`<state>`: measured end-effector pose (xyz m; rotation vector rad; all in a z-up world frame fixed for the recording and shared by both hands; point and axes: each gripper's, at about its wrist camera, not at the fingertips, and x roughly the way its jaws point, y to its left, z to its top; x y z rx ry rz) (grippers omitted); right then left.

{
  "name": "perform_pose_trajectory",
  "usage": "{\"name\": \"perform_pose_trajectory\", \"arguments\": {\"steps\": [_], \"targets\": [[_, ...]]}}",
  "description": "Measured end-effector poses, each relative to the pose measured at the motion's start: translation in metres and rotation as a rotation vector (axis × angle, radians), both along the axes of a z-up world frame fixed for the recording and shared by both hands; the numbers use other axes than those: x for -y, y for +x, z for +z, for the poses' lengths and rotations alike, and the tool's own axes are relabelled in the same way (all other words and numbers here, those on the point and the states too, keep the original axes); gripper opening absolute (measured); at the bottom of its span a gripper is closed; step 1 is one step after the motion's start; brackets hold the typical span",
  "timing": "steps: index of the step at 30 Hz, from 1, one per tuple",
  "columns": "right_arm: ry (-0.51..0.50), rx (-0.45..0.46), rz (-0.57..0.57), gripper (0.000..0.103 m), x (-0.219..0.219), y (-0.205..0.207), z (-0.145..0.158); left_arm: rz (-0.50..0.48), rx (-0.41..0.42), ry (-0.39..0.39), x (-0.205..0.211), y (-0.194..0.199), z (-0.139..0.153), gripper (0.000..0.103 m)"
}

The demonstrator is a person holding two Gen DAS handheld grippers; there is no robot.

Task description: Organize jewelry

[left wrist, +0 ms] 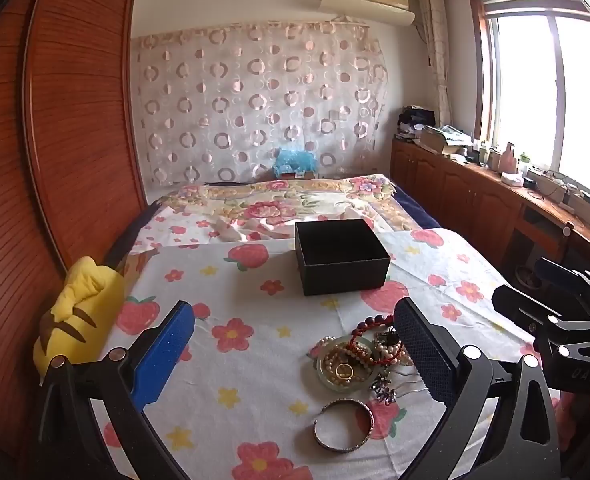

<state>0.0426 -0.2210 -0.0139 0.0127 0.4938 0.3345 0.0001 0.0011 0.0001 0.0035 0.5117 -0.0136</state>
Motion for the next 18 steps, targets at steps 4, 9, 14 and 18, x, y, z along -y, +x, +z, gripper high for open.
{"name": "perform_pose_trajectory", "arguments": {"steps": [4, 9, 14, 18], "targets": [[0.002, -0.001, 0.000, 0.101, 0.0004, 0.0000, 0.0001, -0.001, 0.002, 0.001, -0.0012, 0.0000, 0.0000, 0.097], [0.000, -0.003, 0.000, 0.101, 0.0002, 0.0003, 0.0001, 0.001, 0.006, 0.014, 0.0007, -0.0003, 0.0001, 0.097], [0.002, 0.000, 0.000, 0.101, -0.0002, -0.0004, 0.0010, 0.003, 0.009, 0.016, 0.0001, 0.0003, -0.0002, 0.097], [0.003, -0.001, 0.001, 0.101, -0.0007, -0.0008, 0.0014, 0.002, 0.010, 0.017, 0.0001, 0.0002, -0.0002, 0.097]]}}
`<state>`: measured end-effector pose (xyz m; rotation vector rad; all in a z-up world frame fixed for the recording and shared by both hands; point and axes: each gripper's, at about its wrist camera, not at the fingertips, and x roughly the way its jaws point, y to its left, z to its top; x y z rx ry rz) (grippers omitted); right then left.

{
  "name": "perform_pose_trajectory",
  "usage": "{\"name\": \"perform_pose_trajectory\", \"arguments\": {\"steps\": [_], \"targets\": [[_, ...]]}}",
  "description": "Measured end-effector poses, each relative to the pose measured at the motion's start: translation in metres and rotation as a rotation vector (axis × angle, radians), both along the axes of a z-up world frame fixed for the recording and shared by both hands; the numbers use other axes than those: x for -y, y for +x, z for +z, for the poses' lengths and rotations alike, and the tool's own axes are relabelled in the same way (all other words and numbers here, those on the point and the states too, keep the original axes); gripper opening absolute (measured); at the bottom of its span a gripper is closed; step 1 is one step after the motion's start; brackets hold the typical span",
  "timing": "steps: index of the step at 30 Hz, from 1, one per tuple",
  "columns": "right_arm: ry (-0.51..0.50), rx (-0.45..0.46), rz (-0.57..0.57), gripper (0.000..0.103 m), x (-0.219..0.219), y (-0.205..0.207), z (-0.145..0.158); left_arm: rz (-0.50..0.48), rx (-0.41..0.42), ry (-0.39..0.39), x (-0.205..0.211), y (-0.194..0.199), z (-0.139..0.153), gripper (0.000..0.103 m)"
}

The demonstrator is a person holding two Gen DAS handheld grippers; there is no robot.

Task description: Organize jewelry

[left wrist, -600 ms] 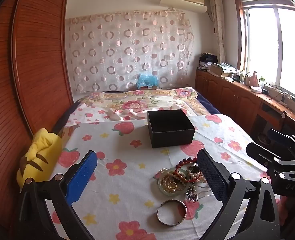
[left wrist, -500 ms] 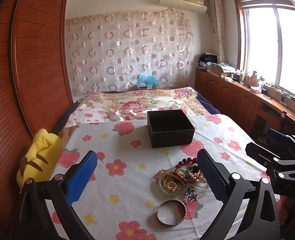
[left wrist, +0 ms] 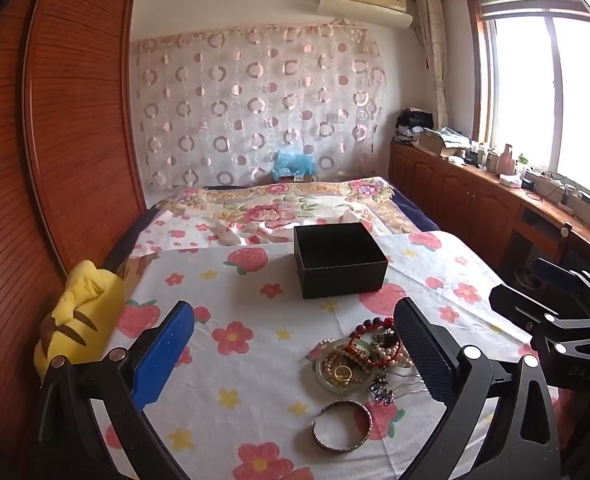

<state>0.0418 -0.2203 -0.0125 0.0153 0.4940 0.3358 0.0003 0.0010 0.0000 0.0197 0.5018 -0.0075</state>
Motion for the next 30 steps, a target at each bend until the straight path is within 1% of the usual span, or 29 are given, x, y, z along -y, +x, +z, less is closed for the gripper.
{"name": "perform_pose_trajectory", "arguments": {"steps": [5, 8, 25, 27, 30], "targets": [[0.003, -0.002, -0.001, 0.101, 0.002, 0.000, 0.000, 0.000, 0.002, 0.001, 0.000, 0.000, 0.000, 0.097], [0.004, -0.001, -0.001, 0.101, 0.002, 0.000, 0.000, 0.003, 0.002, -0.002, 0.002, 0.002, 0.007, 0.097], [0.006, 0.000, 0.000, 0.101, 0.001, 0.000, 0.001, 0.001, 0.008, -0.001, 0.003, 0.000, 0.005, 0.097], [0.008, 0.000, -0.001, 0.101, 0.002, 0.000, 0.001, 0.001, 0.009, 0.000, 0.002, -0.002, 0.010, 0.097], [0.007, 0.001, -0.001, 0.101, 0.002, 0.000, 0.001, 0.001, 0.008, -0.001, 0.002, -0.002, 0.010, 0.097]]}}
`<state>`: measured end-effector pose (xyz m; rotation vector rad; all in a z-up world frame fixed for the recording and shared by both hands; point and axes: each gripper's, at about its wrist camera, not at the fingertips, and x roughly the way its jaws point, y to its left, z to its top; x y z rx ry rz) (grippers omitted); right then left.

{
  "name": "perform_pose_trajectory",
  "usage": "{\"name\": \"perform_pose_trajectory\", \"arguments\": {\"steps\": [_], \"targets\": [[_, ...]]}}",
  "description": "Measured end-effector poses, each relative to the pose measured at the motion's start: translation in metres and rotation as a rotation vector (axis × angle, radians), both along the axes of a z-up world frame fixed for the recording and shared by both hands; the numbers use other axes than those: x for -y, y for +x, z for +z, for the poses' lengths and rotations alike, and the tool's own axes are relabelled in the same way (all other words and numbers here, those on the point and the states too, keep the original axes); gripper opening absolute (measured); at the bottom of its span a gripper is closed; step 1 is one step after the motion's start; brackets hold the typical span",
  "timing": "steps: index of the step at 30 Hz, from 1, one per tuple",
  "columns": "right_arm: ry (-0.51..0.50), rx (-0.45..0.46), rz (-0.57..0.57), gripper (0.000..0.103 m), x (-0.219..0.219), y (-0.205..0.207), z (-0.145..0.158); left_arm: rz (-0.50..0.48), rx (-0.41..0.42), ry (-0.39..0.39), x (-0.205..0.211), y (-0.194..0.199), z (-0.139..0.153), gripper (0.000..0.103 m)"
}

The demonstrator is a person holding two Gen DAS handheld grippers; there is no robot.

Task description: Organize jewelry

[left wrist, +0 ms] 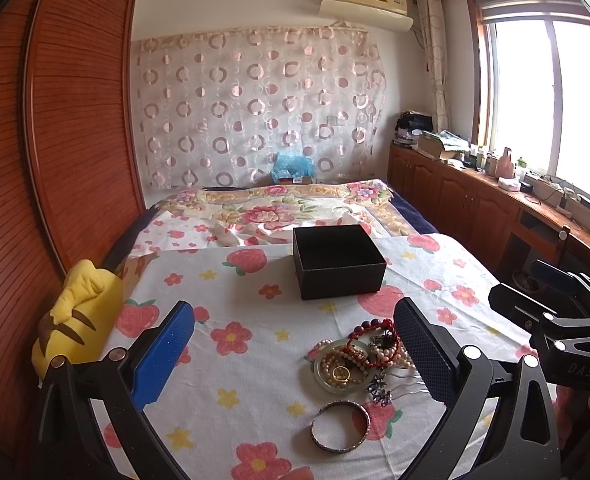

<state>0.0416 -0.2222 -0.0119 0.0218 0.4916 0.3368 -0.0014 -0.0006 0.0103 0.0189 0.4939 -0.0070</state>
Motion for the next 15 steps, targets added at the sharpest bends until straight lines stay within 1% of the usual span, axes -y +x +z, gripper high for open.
{"name": "perform_pose_trajectory", "arguments": {"steps": [15], "targets": [[0.003, -0.001, 0.002, 0.101, 0.0014, -0.0002, -0.0012, -0.001, 0.002, -0.001, -0.0003, 0.0003, 0.0020, 0.097]]}}
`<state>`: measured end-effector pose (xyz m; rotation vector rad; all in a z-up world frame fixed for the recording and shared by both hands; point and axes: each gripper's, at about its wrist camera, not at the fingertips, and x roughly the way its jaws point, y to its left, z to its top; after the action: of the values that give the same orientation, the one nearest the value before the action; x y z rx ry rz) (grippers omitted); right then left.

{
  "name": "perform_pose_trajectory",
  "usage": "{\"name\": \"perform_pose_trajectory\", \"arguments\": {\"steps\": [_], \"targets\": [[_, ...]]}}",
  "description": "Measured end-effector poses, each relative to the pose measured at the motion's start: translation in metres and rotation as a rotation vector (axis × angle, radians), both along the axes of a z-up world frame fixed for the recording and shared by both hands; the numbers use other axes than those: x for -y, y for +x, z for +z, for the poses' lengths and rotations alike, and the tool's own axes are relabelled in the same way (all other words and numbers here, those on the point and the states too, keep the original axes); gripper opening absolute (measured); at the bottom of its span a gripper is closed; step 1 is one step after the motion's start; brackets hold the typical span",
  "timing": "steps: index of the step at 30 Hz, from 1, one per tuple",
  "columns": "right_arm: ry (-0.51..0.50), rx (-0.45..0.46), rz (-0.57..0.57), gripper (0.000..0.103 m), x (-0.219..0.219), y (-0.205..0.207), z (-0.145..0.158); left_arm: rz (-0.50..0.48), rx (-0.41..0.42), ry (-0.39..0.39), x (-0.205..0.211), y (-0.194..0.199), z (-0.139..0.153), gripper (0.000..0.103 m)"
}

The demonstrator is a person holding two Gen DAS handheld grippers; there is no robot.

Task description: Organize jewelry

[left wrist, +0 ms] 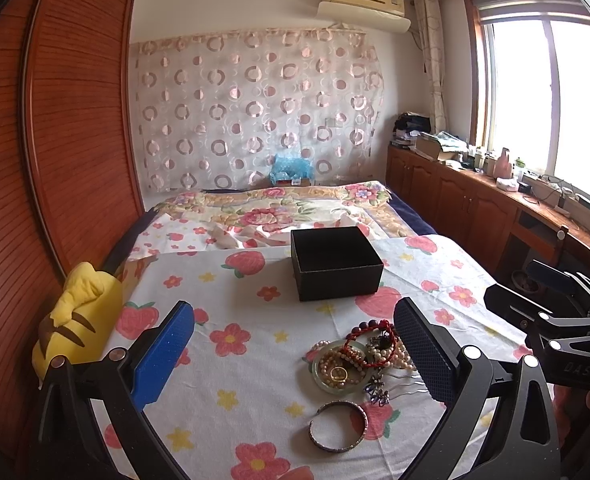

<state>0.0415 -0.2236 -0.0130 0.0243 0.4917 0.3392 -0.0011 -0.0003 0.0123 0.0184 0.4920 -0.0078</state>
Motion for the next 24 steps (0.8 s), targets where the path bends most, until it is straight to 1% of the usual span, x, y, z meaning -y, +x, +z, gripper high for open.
{"name": "perform_pose_trajectory", "arguments": {"steps": [24], "targets": [[0.004, 0.003, 0.001, 0.101, 0.0019, -0.0010, -0.0014, 0.000, 0.004, 0.000, -0.0004, -0.0013, -0.0020, 0.097]]}}
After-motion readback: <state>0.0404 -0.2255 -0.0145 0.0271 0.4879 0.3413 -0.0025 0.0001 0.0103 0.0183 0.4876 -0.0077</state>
